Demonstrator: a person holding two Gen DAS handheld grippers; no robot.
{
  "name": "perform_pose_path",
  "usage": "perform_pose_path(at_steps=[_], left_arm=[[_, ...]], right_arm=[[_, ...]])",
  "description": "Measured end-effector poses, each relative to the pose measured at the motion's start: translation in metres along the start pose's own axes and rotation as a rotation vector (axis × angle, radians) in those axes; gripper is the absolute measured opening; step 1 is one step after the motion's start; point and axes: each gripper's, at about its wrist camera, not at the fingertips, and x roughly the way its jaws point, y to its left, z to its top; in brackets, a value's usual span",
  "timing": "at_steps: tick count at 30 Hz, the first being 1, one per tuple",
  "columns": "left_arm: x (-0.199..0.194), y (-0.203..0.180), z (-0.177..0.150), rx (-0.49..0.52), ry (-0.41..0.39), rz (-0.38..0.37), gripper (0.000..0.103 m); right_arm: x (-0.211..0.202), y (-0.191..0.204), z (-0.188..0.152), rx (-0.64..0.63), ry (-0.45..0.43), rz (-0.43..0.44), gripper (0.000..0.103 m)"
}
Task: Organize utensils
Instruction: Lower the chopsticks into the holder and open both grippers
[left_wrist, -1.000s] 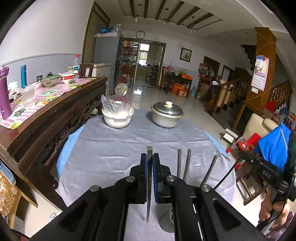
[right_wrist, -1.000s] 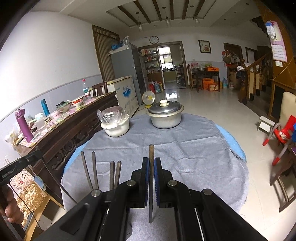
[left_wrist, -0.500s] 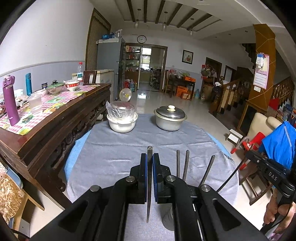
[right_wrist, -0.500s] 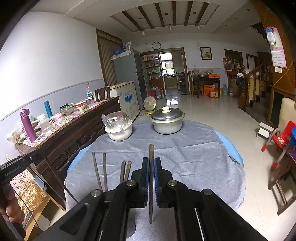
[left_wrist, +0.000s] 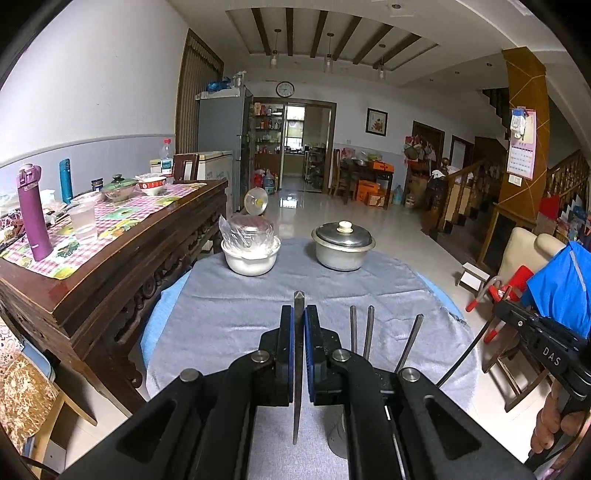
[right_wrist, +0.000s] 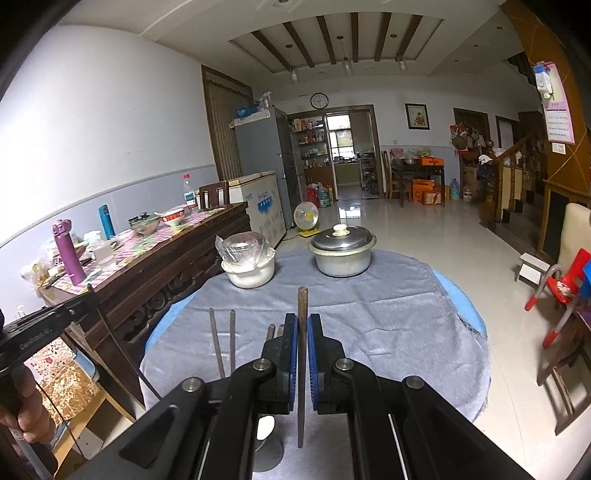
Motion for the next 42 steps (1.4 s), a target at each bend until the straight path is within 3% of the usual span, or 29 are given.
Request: perform_pose_path(at_steps=[22,42], left_arm=[[-0.033,-0.004,0.006,0.018,-0.068,-0.013,0.005],[-0.057,-0.018,0.017,-0.003,-0.130,-0.084,0.005]], right_arm=[[-0.039,0.024,0.007,-0.025,-0.074,0.041,0.006],[-0.070,0.037,0.017,-0.030,-0.163,0.063,0.006]])
